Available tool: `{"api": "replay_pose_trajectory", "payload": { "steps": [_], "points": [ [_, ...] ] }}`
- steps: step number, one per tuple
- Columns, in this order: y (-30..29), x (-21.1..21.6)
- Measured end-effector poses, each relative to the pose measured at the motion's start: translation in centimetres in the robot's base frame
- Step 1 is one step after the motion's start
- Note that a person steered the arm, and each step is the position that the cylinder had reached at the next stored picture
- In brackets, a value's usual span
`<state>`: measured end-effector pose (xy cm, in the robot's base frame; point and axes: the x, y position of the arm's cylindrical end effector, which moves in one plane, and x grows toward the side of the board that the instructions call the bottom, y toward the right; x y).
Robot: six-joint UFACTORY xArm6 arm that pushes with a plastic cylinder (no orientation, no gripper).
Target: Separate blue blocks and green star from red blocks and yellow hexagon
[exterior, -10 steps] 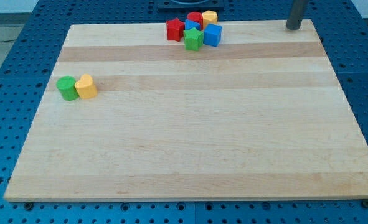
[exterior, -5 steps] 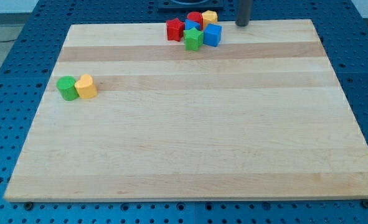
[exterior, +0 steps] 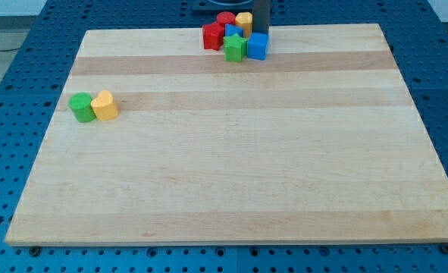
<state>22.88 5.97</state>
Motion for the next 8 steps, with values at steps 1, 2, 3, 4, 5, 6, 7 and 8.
{"api": "replay_pose_trajectory", "payload": {
  "steps": [1, 2, 3, 4, 5, 6, 7, 8],
  "points": [
    [2.8, 0.8],
    [5.4, 0.9],
    [5.3, -2.9],
    [4.3, -3.7],
    [0.9, -3.6],
    [-2.6, -3.5],
    [-3.2, -1.3],
    [-3.5, 1.3]
  ]
}}
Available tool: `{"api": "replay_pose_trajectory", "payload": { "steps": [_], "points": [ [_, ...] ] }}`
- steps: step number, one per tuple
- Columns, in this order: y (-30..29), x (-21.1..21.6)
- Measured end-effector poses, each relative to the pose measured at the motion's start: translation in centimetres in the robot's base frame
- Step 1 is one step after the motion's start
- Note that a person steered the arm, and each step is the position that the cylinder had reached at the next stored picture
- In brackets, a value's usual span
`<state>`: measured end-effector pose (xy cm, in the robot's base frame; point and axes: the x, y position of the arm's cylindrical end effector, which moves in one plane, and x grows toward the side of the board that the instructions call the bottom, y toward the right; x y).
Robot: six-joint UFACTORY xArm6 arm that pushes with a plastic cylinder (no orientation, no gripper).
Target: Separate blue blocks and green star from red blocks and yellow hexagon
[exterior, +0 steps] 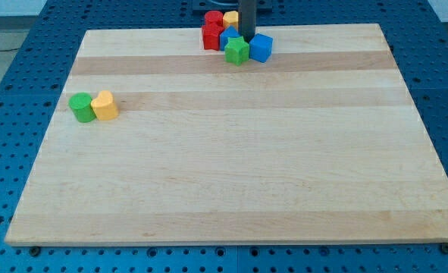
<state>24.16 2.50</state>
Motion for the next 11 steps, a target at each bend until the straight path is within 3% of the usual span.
{"api": "replay_pose_trajectory", "payload": {
  "steps": [2, 3, 6, 7, 9, 11],
  "points": [
    [2.1, -0.6],
    [2.4, -4.8],
    [-2.5, -3.7],
    [-4.3, -0.2],
    [-0.4, 0.8],
    [1.3, -2.8]
  ]
}}
